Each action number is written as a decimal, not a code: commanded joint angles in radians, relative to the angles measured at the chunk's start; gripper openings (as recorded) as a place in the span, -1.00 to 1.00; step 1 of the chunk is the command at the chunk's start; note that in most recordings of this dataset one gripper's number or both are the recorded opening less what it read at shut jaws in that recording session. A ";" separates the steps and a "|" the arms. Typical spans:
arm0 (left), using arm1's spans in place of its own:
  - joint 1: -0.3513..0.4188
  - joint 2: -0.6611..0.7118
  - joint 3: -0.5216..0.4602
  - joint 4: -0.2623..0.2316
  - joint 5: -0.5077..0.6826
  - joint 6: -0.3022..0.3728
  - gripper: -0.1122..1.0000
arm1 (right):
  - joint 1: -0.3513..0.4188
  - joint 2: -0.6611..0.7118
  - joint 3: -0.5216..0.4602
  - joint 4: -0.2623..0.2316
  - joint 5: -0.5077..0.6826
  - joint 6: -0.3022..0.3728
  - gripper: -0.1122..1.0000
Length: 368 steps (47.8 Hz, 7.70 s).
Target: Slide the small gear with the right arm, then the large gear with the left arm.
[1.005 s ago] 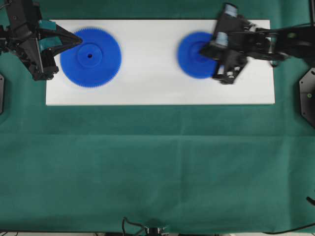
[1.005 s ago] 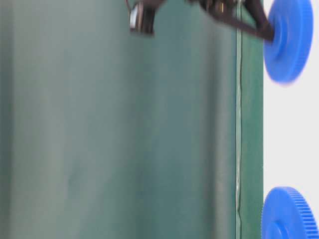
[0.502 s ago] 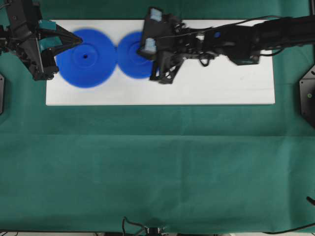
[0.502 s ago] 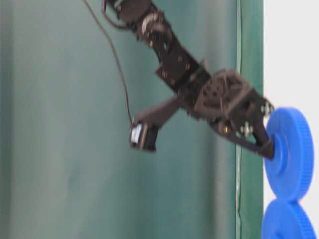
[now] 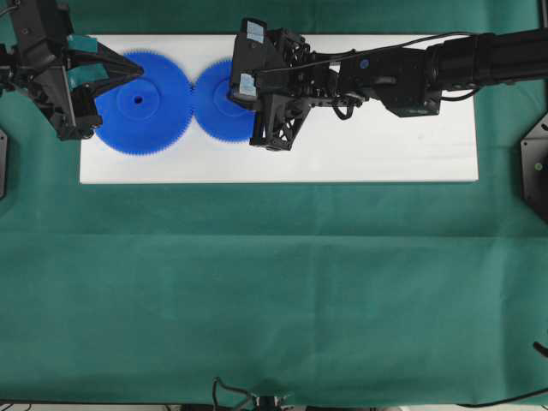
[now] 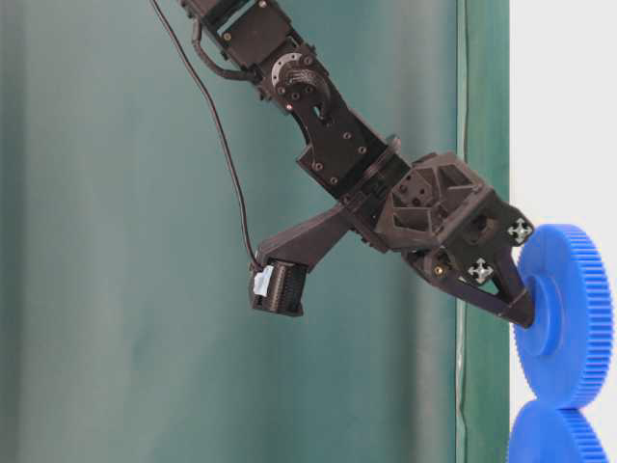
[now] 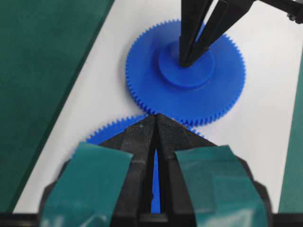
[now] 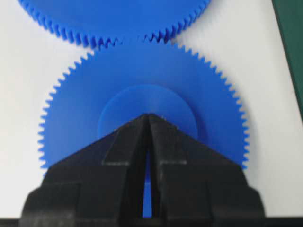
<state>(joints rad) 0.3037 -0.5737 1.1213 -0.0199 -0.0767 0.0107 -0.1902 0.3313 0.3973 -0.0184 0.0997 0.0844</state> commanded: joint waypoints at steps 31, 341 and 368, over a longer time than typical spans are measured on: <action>0.002 -0.006 -0.026 0.000 -0.003 0.000 -0.79 | -0.044 -0.028 0.067 0.008 0.012 0.025 0.14; -0.147 1.106 -0.917 0.000 0.008 -0.057 -0.79 | -0.227 -0.940 0.752 0.038 0.046 0.156 0.14; -0.144 1.103 -0.904 0.000 0.006 -0.055 -0.80 | -0.227 -0.936 0.749 0.037 0.041 0.156 0.14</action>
<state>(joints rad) 0.1687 0.5200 0.1994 -0.0215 -0.0997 -0.0491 -0.4172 -0.6044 1.1704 0.0215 0.1519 0.2424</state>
